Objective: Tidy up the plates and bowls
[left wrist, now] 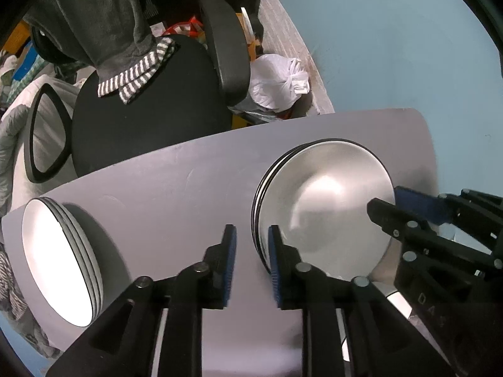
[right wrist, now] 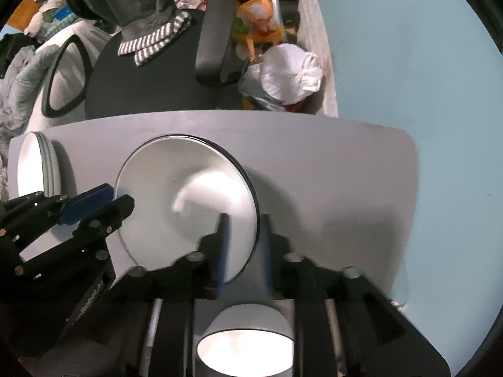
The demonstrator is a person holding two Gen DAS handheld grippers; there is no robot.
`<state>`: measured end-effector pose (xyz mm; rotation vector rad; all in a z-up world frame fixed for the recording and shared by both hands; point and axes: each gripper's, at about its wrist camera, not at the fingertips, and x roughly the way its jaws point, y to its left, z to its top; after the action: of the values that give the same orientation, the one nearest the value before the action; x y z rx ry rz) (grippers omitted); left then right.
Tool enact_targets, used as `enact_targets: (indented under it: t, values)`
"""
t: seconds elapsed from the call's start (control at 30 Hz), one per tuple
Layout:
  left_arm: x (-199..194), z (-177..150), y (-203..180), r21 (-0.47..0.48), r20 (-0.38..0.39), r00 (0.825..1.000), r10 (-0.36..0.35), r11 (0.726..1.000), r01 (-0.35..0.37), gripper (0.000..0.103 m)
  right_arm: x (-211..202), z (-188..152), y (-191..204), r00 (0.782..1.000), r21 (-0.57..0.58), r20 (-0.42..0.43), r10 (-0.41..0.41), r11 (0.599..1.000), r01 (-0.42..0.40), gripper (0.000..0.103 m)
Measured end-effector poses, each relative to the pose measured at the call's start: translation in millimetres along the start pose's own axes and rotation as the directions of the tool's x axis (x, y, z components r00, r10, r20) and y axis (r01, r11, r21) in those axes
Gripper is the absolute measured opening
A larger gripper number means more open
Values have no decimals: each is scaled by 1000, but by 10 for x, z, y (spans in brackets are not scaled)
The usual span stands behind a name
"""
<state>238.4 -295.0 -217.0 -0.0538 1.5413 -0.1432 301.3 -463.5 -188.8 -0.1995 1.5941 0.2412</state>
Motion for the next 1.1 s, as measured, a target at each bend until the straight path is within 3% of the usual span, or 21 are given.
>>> enact_targets:
  t: [0.2,0.33,0.57,1.1]
  values:
    - [-92,-60,9,-3,13,1000,-15,1000,15,25,-63,-19,19,1000,-9,17,-5,1000,5,24]
    - [-190,-131,26,-9,34,999,-30,1000,30,44,-130,-79,-16,999,6,38,-2,1000,2,34]
    - [-264,-308,-23,7,24,997,-68,998,67,53,-219,-308,-174,998,66,60,9,998,-13,43]
    - [-152,-628,-396,103,-46,989,-140,984,144,56,-245,-1026,-604,997,189,80,7,982,-22,56]
